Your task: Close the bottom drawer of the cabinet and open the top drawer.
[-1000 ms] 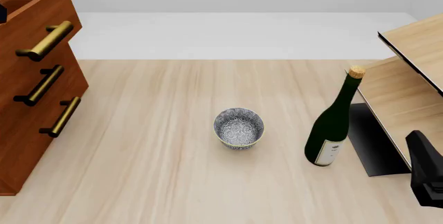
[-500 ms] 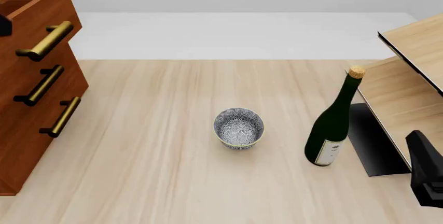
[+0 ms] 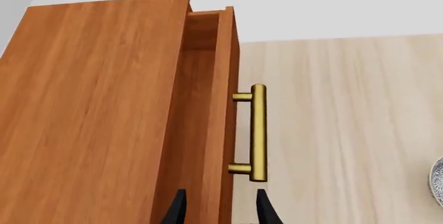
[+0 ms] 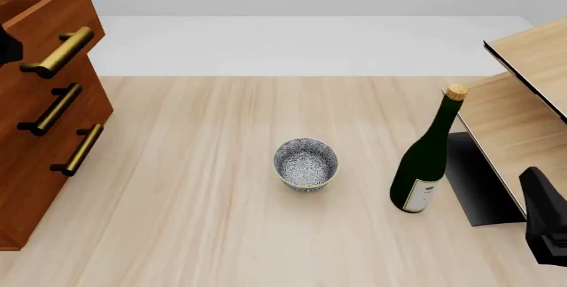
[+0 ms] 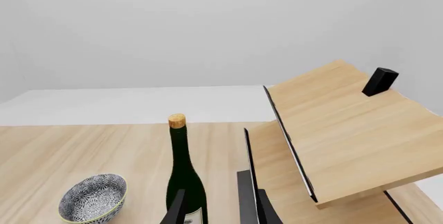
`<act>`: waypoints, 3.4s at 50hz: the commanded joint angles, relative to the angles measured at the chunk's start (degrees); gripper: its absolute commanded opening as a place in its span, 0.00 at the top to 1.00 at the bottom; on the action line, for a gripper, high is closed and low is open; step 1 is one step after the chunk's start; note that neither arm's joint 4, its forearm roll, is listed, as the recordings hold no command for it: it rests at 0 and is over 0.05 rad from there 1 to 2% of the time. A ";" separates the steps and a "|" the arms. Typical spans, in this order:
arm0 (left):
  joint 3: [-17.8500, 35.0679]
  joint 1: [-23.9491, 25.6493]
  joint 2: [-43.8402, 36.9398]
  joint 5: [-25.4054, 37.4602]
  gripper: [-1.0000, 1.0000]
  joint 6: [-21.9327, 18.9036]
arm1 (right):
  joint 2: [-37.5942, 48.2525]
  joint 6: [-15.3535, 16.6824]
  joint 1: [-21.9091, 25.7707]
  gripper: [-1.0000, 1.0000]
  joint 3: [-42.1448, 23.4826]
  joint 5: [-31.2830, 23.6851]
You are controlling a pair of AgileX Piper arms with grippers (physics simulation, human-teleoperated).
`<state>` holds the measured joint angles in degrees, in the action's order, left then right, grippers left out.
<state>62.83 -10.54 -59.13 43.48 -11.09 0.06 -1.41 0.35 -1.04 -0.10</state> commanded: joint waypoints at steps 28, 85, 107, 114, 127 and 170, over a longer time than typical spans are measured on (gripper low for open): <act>-6.36 -0.74 0.40 -3.01 0.00 0.13 | 0.01 0.06 0.14 0.00 0.00 -0.02; -7.83 9.74 -0.95 -3.25 0.00 5.71 | -0.02 -0.34 -0.13 0.00 -0.08 -0.10; -7.03 13.43 -1.10 -2.86 0.00 7.29 | -0.02 -0.28 -0.16 0.00 -0.07 -0.11; -6.62 14.69 -0.93 -2.60 0.00 7.78 | -0.02 -0.21 -0.14 0.00 -0.05 -0.08; -6.58 17.37 -1.32 -3.01 0.00 9.30 | -0.02 -0.20 -0.19 0.00 -0.09 -0.10; -4.61 27.10 -5.06 -5.15 0.00 13.84 | 0.13 -0.66 -0.46 0.00 -0.08 -0.04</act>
<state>58.79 14.45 -60.77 39.35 3.19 0.13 -1.93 -0.05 -1.11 -0.16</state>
